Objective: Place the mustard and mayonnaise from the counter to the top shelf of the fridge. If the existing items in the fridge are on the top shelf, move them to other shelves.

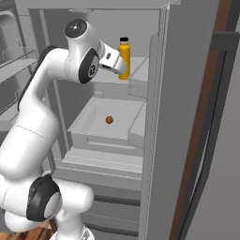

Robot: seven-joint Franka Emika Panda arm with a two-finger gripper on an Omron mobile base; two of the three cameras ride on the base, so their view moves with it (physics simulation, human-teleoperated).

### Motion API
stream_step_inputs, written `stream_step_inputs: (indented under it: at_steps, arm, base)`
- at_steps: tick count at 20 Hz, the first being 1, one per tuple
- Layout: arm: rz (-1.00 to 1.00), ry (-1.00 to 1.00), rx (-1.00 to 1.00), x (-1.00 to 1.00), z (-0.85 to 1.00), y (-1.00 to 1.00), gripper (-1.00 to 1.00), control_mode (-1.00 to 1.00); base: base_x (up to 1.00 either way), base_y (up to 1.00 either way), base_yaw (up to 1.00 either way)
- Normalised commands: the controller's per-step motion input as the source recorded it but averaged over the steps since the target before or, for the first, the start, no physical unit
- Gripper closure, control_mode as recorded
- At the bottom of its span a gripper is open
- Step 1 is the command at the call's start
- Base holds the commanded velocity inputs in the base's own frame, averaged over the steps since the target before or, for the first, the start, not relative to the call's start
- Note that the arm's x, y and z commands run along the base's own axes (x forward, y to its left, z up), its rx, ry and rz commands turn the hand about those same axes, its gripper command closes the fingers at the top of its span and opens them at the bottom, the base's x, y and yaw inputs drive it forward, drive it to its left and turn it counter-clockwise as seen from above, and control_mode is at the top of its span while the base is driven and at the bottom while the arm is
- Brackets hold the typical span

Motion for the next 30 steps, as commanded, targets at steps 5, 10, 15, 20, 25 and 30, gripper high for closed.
stream_step_inputs:
  at_steps: [5,10,15,20,25,30]
  arm:
    - [0.00,0.00,-0.01,0.51,-0.16,-0.01,-1.00,-1.00]
    - [0.02,-0.01,-0.01,0.54,-0.24,0.00,-1.00,-1.00]
    - [0.01,0.00,-0.01,0.40,-0.30,-0.09,-1.00,-1.00]
    - [0.00,0.00,0.00,0.31,-0.18,-0.12,-1.00,-1.00]
    - [0.00,0.00,0.00,0.35,-0.11,-0.11,-1.00,-1.00]
    - [0.00,0.00,0.00,0.36,-0.11,-0.06,-1.00,-1.00]
  base:
    - [0.00,0.00,0.00]
    - [0.00,0.00,0.00]
    - [0.00,0.00,0.00]
    - [0.00,0.00,0.00]
    - [0.00,0.00,0.00]
    - [0.00,0.00,0.00]
